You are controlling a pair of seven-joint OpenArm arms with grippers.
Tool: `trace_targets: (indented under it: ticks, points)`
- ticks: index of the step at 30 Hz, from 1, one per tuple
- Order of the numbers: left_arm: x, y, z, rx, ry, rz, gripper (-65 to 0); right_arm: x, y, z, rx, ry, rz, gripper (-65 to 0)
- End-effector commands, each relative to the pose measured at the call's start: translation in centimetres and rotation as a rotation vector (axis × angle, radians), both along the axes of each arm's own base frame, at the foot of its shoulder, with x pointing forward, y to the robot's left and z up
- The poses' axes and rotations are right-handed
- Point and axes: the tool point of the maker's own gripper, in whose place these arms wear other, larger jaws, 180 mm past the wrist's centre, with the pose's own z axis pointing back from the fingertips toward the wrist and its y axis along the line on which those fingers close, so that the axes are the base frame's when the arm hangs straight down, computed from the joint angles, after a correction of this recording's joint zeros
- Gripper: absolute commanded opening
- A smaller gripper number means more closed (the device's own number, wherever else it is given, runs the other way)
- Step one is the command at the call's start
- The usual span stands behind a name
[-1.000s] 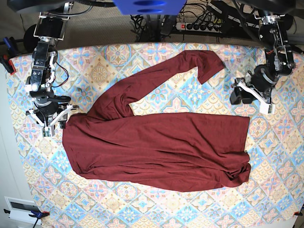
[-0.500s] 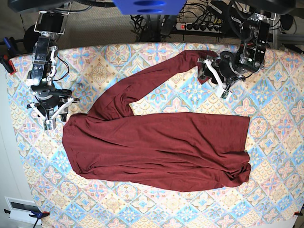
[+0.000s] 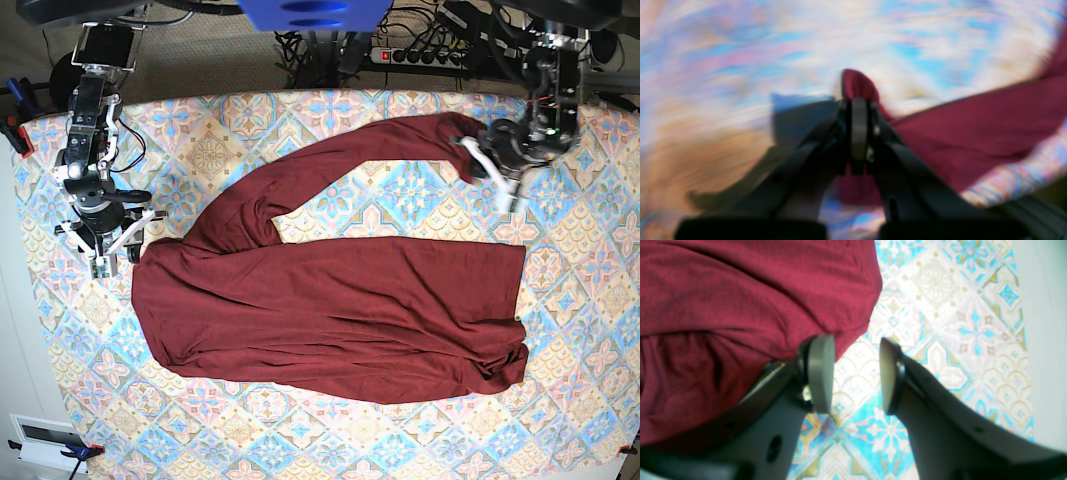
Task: Layout the t-shirt on the table in an organized manner, then fold the t-shirt properly
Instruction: 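Grasp the sleeve cuff with the left gripper, then pull the sleeve straight with the left gripper, away from the right gripper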
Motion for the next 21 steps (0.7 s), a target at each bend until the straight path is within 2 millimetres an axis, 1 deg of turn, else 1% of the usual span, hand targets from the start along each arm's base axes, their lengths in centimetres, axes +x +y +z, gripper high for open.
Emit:
trace_targets:
  ticks: [1, 3, 6, 8, 9, 11, 13, 16, 18, 21]
  points:
    - [1.3, 0.9, 2.3, -0.007, -0.085, 0.021, -65.0, 0.8, -0.3, 1.6, -0.011, -0.052, 0.002, -43.5]
    - [1.5, 2.6, 4.0, -0.028, -0.132, 0.092, -65.0, 0.8, -0.3, 1.6, -0.011, -0.052, 0.002, -43.5]
    - [1.4, 6.4, 6.4, -0.065, -0.202, 0.226, -65.0, 0.8, -0.3, 1.4, -0.01, -0.049, 0.003, -43.5]
    - [0.8, 8.2, 7.5, -0.08, -0.231, 0.289, -65.0, 0.8, -0.3, 1.3, -0.008, -0.046, 0.003, -43.5]
    - [0.5, 9.0, 7.9, -0.091, -0.242, 0.316, -65.0, 0.8, 0.1, 1.2, -0.007, -0.043, 0.012, -43.5]
    - [0.0, 10.3, 8.9, -0.112, -0.27, 0.364, -65.0, 0.8, 1.3, 0.7, -0.005, -0.024, 0.049, -43.5]
    - [-0.7, 11.5, 9.5, -0.118, -0.287, 0.403, -65.0, 0.6, 2.7, -0.2, -0.006, 0.024, 0.082, -43.4]
    - [-1.7, 13.3, 10.3, -0.099, -0.304, 0.45, -65.0, 0.2, 3.6, -1.2, -0.008, 0.074, 0.107, -43.2]
    - [-1.7, 13.6, 10.4, -0.094, -0.31, 0.457, -65.0, -0.1, 3.7, -2.0, -0.004, 0.103, 0.108, -43.2]
    - [-2.2, 13.6, 10.1, -0.089, -0.295, 0.457, -65.0, -1.0, 2.9, -4.2, 0.007, 0.177, 0.078, -43.4]
